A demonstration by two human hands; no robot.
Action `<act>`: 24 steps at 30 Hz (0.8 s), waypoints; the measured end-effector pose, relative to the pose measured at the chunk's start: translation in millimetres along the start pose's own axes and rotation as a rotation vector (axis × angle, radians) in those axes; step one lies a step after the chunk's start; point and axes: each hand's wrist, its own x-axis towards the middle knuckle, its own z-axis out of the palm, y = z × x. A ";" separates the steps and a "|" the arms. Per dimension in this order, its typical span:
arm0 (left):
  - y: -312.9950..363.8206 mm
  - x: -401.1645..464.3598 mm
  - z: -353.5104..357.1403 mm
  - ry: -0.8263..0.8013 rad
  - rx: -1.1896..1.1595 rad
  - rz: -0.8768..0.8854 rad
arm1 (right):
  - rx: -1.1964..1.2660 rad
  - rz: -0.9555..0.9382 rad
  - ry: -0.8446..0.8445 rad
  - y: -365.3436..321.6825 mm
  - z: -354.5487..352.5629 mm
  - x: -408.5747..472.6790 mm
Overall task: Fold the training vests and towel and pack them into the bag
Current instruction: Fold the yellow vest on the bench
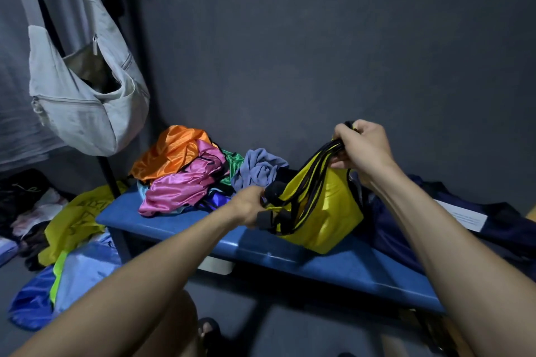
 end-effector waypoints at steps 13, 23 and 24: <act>1.4 -10.5 13.0 0.248 -0.292 0.038 | -0.142 -0.196 0.126 22.7 -26.2 2.0; -10.6 -11.8 -4.3 0.340 -0.019 0.084 | -0.231 -0.229 0.050 36.6 -24.2 1.6; -11.3 -12.7 -7.3 0.338 0.035 0.104 | -0.227 -0.228 0.050 37.1 -23.4 0.1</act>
